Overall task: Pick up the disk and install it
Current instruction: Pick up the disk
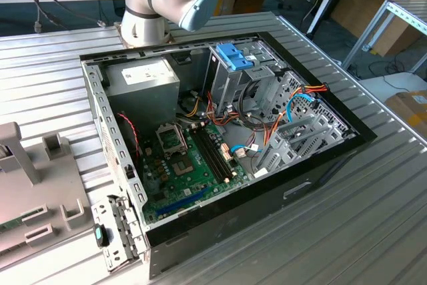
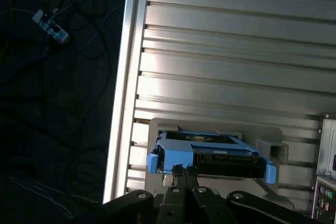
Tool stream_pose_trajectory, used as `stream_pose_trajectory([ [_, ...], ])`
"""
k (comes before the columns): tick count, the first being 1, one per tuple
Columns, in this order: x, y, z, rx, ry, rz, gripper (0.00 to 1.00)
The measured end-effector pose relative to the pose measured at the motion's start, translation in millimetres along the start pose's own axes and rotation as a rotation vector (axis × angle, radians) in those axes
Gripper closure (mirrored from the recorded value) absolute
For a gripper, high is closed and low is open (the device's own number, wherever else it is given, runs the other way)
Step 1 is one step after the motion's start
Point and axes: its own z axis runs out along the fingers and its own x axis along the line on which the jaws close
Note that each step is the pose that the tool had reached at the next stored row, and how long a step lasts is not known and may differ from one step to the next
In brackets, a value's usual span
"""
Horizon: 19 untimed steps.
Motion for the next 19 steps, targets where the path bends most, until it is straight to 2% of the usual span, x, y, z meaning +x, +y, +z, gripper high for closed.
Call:
stream_pose_trajectory([
  [2,0.0,0.0,0.1,0.0023,0.001,-0.06,0.89],
  [4,0.0,0.1,0.1,0.0038,0.0017,-0.1,0.89],
  [11,0.0,0.1,0.1,0.0043,0.0019,-0.111,0.89],
  [13,0.0,0.1,0.2,0.005,0.0021,-0.129,0.89],
  [16,0.0,0.1,0.2,0.007,0.0031,-0.184,0.89],
  [17,0.0,0.1,0.2,0.0088,0.0038,-0.231,0.89],
  [19,0.0,0.1,0.3,0.0106,0.0046,-0.278,0.89],
])
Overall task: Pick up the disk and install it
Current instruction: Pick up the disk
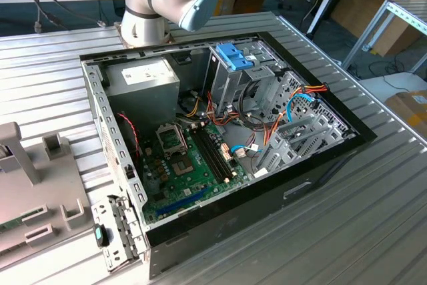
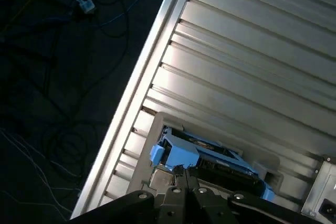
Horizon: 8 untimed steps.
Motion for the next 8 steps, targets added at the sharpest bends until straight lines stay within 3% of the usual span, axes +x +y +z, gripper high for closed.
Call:
stream_pose_trajectory([
  [6,0.0,0.0,0.2,0.0053,0.0022,-0.143,0.89],
  [8,0.0,0.0,0.2,0.0056,0.0024,-0.15,0.89],
])
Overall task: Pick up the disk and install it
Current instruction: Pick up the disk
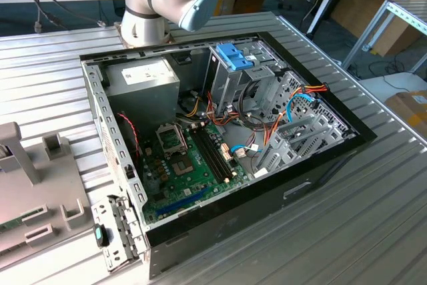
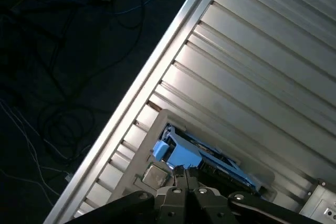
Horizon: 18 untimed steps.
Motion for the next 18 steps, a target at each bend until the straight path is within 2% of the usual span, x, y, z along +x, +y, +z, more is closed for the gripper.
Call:
stream_pose_trajectory([
  [2,0.0,0.0,0.0,0.0,0.0,-0.001,0.89],
  [4,0.0,0.0,0.1,0.0015,0.0006,-0.038,0.89],
  [5,0.0,0.0,0.2,0.0031,0.0013,-0.081,0.89],
  [8,0.0,0.0,0.4,0.0065,0.0028,-0.171,0.89],
  [10,0.0,0.0,0.4,0.01,0.0042,-0.266,0.89],
  [17,0.0,0.0,0.4,0.0156,0.0065,-0.419,0.89],
  [18,-0.1,0.0,0.4,0.0166,0.0068,-0.453,0.89],
])
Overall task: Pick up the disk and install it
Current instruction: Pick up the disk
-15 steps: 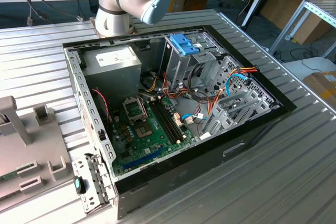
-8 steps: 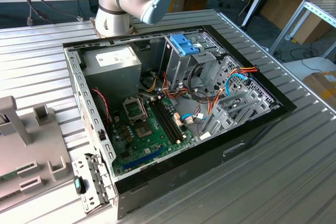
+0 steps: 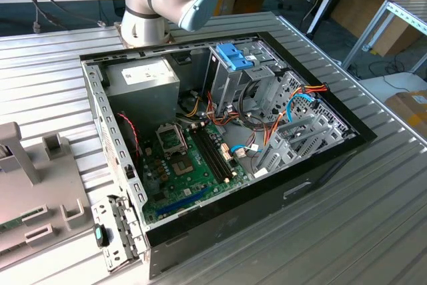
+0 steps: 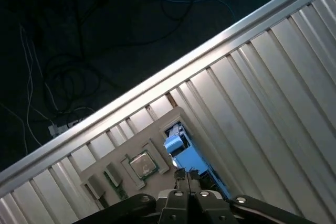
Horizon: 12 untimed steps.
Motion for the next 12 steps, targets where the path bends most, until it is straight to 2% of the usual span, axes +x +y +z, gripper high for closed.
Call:
stream_pose_trajectory([
  [2,0.0,0.0,0.0,0.0012,0.0002,-0.036,0.89],
  [4,0.0,0.0,0.0,0.0033,0.0011,-0.095,0.89],
  [8,-0.1,0.1,0.0,0.0053,0.0019,-0.153,0.89],
  [12,-0.1,0.1,0.0,0.01,0.0038,-0.287,0.89],
])
